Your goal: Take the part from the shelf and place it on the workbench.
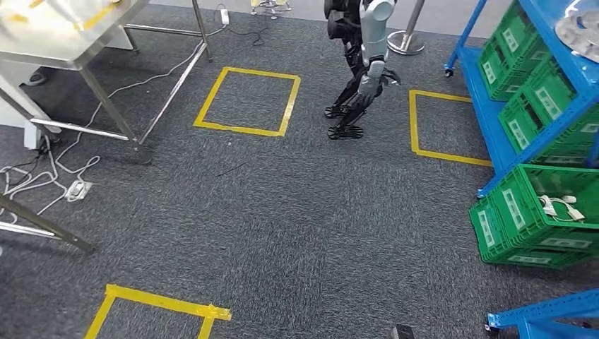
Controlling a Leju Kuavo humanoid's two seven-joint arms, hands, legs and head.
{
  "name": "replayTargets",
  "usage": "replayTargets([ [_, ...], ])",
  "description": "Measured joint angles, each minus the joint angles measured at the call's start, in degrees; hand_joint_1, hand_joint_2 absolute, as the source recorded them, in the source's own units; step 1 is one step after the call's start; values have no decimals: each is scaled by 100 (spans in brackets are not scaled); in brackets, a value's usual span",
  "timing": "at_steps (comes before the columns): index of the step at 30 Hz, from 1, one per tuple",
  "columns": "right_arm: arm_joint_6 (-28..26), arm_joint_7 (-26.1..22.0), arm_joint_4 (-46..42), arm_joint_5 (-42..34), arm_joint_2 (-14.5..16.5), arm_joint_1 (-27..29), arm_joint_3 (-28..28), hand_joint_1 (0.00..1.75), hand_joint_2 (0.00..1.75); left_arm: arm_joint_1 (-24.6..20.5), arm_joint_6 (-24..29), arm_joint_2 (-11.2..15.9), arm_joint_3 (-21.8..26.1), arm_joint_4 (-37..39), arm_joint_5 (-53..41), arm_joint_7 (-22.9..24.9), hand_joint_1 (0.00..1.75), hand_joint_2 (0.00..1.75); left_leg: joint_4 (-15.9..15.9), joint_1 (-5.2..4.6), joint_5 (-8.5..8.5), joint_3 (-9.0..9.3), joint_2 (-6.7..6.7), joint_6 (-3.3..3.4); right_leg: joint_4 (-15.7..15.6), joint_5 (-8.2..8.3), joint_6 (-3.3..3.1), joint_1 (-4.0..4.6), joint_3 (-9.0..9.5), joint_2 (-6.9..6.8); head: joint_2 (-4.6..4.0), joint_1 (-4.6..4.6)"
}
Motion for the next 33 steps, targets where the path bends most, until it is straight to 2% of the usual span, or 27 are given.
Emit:
replayTargets([
  [1,0,-1,2,-2,1,-8,2,0,0,-2,0,3,-1,-1,-2,0,0,0,-249,5,80,100,-128,11,21,-19,30,-12,-10,74,0,-19],
  [2,2,-2,3,-3,2,-15,3,0,0,-1,2,5,-1,0,-4,1,0,0,-382,6,81,158,-216,18,32,-29,63,-29,-30,145,0,-37],
  [4,7,-12,4,-11,-1,-19,6,0,0,-6,6,6,-2,0,-6,4,0,0,-492,-6,29,230,-114,39,20,-20,136,-61,-68,299,0,-63],
  [5,10,-19,4,-15,-4,-13,10,0,0,-11,9,2,-1,0,-6,7,0,0,-527,-4,37,257,-35,61,29,-33,164,-62,-76,265,0,-60],
  [7,14,-28,5,-31,-13,-20,23,0,0,-20,11,-18,0,-1,-6,15,0,0,-608,0,38,336,172,117,315,-204,222,-52,-215,-37,0,-7],
  [8,15,-30,5,-41,-16,-32,29,0,0,-18,11,-28,0,0,-5,23,0,0,-627,-7,23,371,287,139,627,-357,251,-55,-373,-242,0,25],
  [9,15,-30,5,-51,-18,-47,33,0,0,-13,11,-36,0,0,-4,34,0,0,-633,-15,-1,396,405,153,1009,-516,284,-66,-581,-367,0,51],
  [10,13,-29,5,-60,-19,-53,36,0,0,-9,10,-38,0,1,-3,45,0,0,-633,-19,-27,416,515,157,1344,-618,312,-81,-772,-420,0,62],
  [11,10,-28,7,-65,-21,-42,38,0,0,-9,10,-39,0,1,-2,54,0,0,-632,-20,-54,438,610,154,1529,-623,333,-99,-892,-448,0,70],
  [12,3,-26,8,-68,-22,-21,40,0,0,-12,10,-40,0,1,-1,58,0,0,-632,-19,-82,464,690,145,1508,-517,347,-117,-907,-470,0,80],
  [13,-7,-23,10,-69,-24,1,42,0,0,-15,9,-42,0,1,-1,58,0,0,-631,-17,-111,498,755,131,1273,-319,352,-132,-813,-502,0,97],
  [15,-31,-10,12,-60,-24,21,44,0,0,-19,-2,-40,0,1,9,55,0,0,-636,-24,-174,574,869,86,541,58,337,-118,-477,-691,0,143],
  [17,-60,17,10,-30,-13,2,51,0,0,-19,-28,-31,1,1,40,44,0,0,-641,-43,-225,619,961,24,117,137,261,-67,-272,-865,0,171],
  [19,-101,51,8,12,2,-3,81,0,0,-28,-67,-22,1,1,83,36,0,0,-657,-49,-259,661,1055,-41,67,80,164,-31,-249,-831,0,156],
  [20,-123,66,8,31,13,9,103,0,0,-36,-89,-19,0,1,100,38,0,0,-653,-36,-291,685,1002,-75,52,79,127,-33,-239,-782,0,151],
  [22,-159,83,8,56,32,9,136,0,0,-48,-131,-11,1,-1,121,39,0,0,-404,-8,-469,595,653,-115,2,86,47,-51,-196,-680,0,136],
  [23,-171,85,8,63,48,-4,144,0,0,-42,-146,-2,1,0,128,48,0,0,-74,0,-632,424,444,-121,-12,87,12,-57,-179,-617,0,116],
  [24,-180,87,8,67,65,-23,149,0,0,-31,-156,9,1,1,138,58,0,0,332,-1,-800,199,331,-117,-15,81,-17,-50,-171,-545,0,85],
  [25,-189,89,8,69,86,-35,157,0,0,-17,-163,22,1,3,147,71,0,0,733,-4,-927,-46,315,-114,-13,72,-36,-38,-164,-463,0,57],
  [26,-195,91,9,68,109,-39,169,0,0,-7,-168,38,0,6,155,83,0,0,1005,-7,-957,-243,328,-110,-11,62,-46,-24,-151,-376,0,33],
  [27,-201,93,9,65,129,-33,181,0,0,-2,-170,52,0,8,160,85,0,0,1057,-8,-855,-340,337,-100,-9,50,-51,-14,-129,-291,0,15],
  [28,-205,94,10,61,143,-27,192,0,0,0,-170,66,0,9,161,78,0,0,909,-9,-645,-339,325,-84,-6,33,-49,-8,-99,-203,0,-1],
  [29,-208,94,10,56,154,-22,203,0,0,-1,-168,78,0,10,162,63,0,0,572,-8,-355,-242,245,-64,-1,10,-39,-8,-63,-116,0,-23],
  [30,-211,94,10,51,163,-22,215,0,0,-1,-166,90,1,10,163,44,0,0,218,1,-123,-121,72,-41,7,-15,-21,-8,-32,-37,0,-45],
  [31,-213,95,10,48,168,-30,227,0,0,1,-163,97,1,11,163,25,0,0,-106,15,25,7,-82,-27,24,-40,6,-11,-22,44,0,-61],
  [32,-214,95,10,46,174,-40,238,0,0,0,-161,102,2,11,162,11,0,0,-318,21,78,92,-203,-15,38,-54,36,-23,-32,120,0,-76],
  [33,-214,95,10,43,177,-46,246,0,0,1,-160,104,2,11,161,4,0,0,-397,22,44,132,-243,-4,42,-57,72,-36,-55,193,0,-78],
])
